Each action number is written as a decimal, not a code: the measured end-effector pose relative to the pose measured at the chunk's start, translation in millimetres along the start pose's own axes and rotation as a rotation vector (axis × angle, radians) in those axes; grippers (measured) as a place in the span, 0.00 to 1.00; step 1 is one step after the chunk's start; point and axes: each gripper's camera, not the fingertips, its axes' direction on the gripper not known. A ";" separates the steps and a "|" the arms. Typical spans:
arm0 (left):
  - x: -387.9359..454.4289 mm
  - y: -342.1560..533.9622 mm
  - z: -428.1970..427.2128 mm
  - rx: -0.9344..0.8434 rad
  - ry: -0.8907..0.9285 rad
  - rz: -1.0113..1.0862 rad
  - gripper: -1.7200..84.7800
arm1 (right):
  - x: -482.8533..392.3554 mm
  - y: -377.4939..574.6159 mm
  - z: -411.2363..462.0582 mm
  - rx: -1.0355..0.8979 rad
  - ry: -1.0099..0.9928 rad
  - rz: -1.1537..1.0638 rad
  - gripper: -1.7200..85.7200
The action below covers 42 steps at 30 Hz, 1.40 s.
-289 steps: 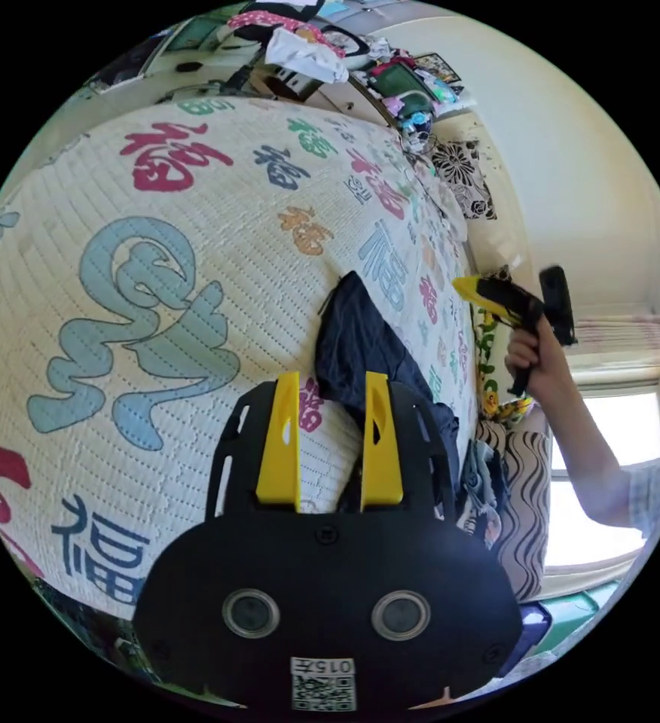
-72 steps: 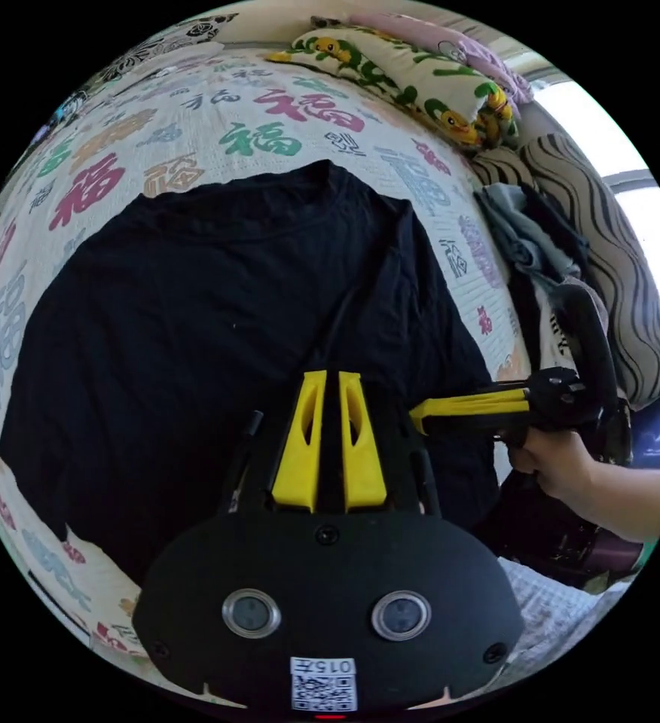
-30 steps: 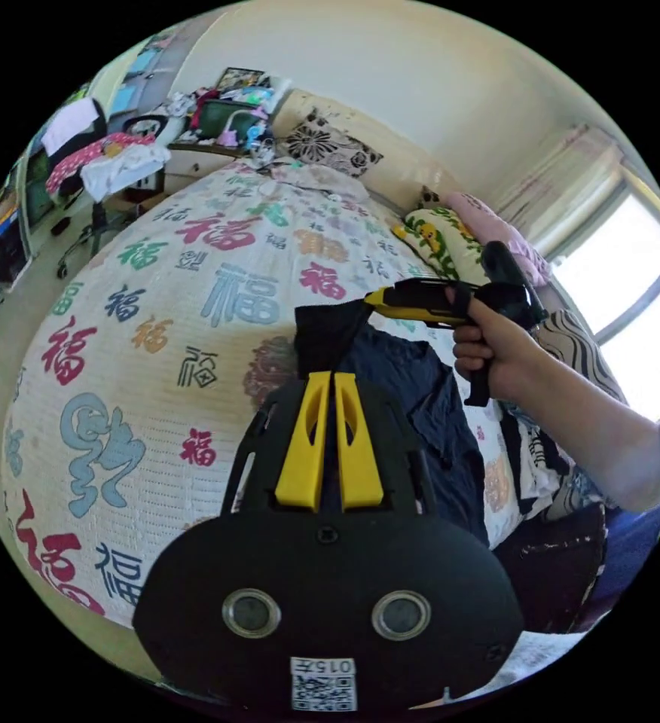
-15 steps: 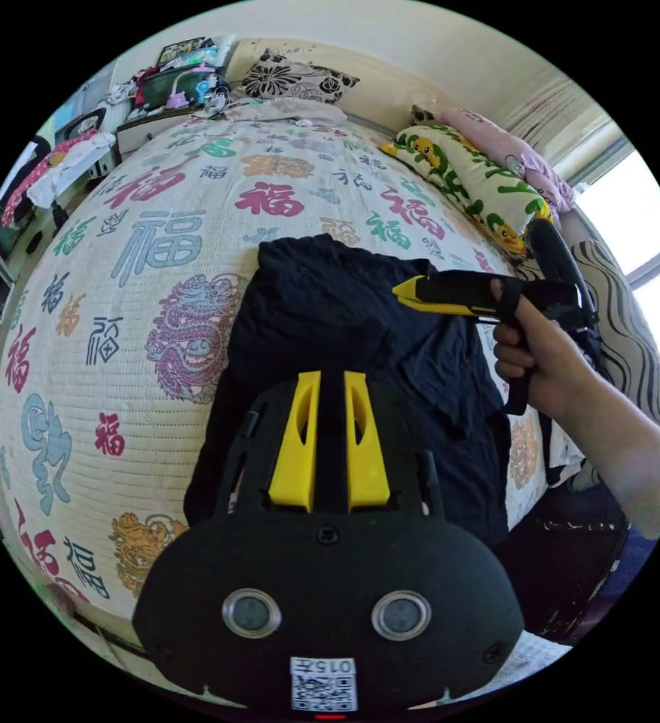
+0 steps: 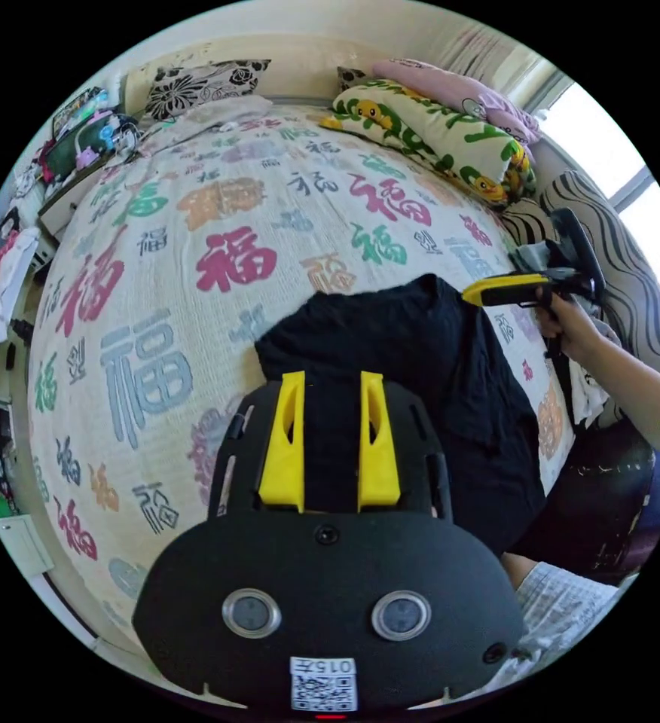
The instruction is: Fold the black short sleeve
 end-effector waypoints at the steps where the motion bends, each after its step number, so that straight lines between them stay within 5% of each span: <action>1: -8.7 -21.1 2.7 0.000 -0.004 0.008 0.14 | 10.7 -6.8 -7.2 -0.018 0.072 -0.018 0.14; 8: -23.9 -85.3 60.2 -0.312 0.010 0.059 0.13 | 36.6 -24.5 24.3 -0.291 0.058 -0.052 0.14; 11: -17.6 -89.0 60.1 -0.349 -0.020 0.134 0.04 | 24.6 -19.1 25.3 -0.296 0.196 -0.096 0.06; 14: -15.8 -88.3 63.2 -0.457 0.093 0.193 0.03 | 20.1 -18.8 24.6 -0.405 0.118 -0.162 0.02; 21: -25.3 -125.1 17.4 -0.256 0.019 0.173 0.02 | 43.2 -34.5 -26.1 -0.318 0.133 -0.068 0.01; 27: -31.6 -151.3 -28.0 -0.006 0.001 0.117 0.02 | 59.5 -48.5 -91.8 -0.058 0.157 0.060 0.01; 35: -13.0 -18.9 -55.9 0.099 0.130 0.267 0.02 | 6.1 112.3 -106.8 -0.074 -0.052 -0.110 0.01; 42: 13.3 129.4 -29.0 -0.054 0.240 0.239 0.02 | -28.2 250.4 -49.9 -0.247 -0.191 -0.002 0.01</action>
